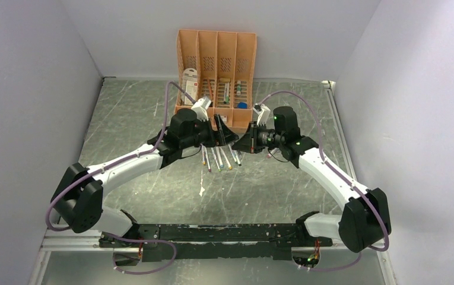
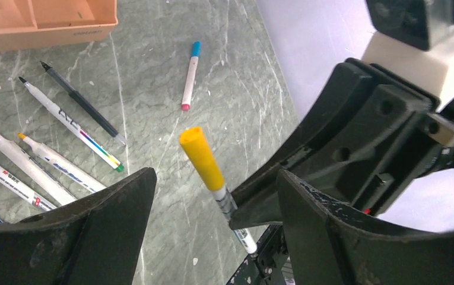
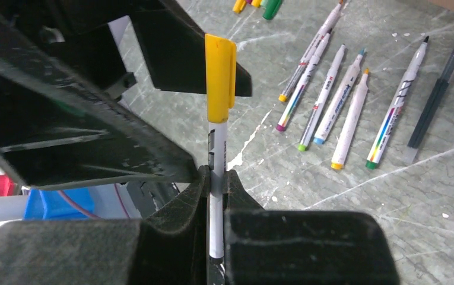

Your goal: Open the pen caps

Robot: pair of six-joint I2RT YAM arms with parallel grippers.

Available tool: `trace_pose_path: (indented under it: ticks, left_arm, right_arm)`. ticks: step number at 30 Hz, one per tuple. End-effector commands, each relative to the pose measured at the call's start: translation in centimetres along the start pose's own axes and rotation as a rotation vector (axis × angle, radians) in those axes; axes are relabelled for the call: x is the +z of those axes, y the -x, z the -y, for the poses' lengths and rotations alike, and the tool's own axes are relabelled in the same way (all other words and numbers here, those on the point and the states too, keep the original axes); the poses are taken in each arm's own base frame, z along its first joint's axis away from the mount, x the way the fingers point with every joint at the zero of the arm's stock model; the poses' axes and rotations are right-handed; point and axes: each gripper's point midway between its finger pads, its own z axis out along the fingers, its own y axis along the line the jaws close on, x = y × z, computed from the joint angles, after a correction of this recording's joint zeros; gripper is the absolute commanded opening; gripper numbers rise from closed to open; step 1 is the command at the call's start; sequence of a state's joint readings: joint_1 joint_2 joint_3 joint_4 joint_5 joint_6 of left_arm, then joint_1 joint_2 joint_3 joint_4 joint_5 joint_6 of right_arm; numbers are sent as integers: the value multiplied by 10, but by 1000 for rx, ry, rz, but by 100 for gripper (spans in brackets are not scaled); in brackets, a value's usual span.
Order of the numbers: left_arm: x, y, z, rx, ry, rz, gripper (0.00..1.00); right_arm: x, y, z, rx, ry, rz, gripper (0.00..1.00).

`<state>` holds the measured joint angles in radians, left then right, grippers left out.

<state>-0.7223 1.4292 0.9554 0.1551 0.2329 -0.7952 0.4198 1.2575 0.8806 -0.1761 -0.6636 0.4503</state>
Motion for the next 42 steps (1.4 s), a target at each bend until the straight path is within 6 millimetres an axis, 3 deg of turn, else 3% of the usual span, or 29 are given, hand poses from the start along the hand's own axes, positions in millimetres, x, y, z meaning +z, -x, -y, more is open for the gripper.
trace_pose_path:
  ticks: [1, 8, 17, 20, 22, 24, 26, 30, 35, 42]
  left_arm:
    - [6, 4, -1, -9, -17, 26, 83]
    - [11, 5, -7, -22, 3, 41, 71]
    - [13, 7, -10, -33, 21, 50, 45]
    - [13, 6, -12, -38, 31, 47, 19]
    - [14, 5, -12, -41, 32, 41, 8]
    - [14, 5, -12, -45, 28, 41, 7]
    - [13, 5, -11, -47, 23, 41, 7]
    - [12, 5, -8, -51, 14, 41, 7]
    - [11, 6, -4, -55, 1, 41, 7]
    - [12, 5, 1, -70, -27, 36, 7]
  right_arm:
    - [-6, 4, -13, -10, 50, 21, 0]
    - [-6, -3, -18, -6, 60, 8, 0]
    - [-4, -10, -19, -5, 61, -13, 0]
    - [-3, -13, -19, -4, 60, -20, 0]
    - [-2, -13, -19, -4, 60, -20, 0]
    - [-2, -13, -19, -3, 61, -20, 0]
    - [-1, -13, -18, 1, 57, -21, 15]
    - [2, -14, -15, 4, 49, -19, 31]
    - [6, -14, -11, 11, 48, -18, 38]
    - [19, -20, -12, 13, 61, -38, 39]
